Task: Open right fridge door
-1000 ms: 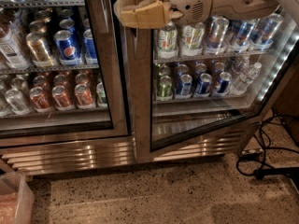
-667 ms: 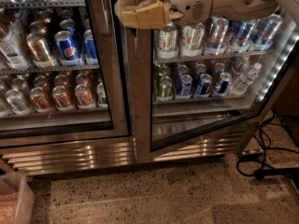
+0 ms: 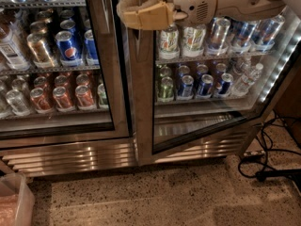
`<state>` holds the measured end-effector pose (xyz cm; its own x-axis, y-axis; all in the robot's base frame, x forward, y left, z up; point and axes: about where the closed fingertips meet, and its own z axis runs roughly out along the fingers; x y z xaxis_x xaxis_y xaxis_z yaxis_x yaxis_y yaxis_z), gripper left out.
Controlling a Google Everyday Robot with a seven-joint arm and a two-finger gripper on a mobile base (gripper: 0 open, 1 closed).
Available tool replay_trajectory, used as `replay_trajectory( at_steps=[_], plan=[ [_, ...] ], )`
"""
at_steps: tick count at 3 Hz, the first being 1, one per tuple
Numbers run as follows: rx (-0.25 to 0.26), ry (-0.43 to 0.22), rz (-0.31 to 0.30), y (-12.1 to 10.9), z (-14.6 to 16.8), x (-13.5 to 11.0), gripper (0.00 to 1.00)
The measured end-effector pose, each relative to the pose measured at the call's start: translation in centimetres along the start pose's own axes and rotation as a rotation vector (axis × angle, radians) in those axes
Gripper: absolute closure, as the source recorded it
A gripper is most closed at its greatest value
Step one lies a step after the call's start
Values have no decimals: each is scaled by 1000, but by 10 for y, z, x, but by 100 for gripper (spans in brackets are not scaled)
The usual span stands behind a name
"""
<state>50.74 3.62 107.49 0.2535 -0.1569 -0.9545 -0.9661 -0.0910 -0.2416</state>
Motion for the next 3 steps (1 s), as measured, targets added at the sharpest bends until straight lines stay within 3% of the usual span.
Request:
replay_trajectory(
  at_steps=[3],
  plan=[
    [0,0,0,0,0,0,13]
  ],
)
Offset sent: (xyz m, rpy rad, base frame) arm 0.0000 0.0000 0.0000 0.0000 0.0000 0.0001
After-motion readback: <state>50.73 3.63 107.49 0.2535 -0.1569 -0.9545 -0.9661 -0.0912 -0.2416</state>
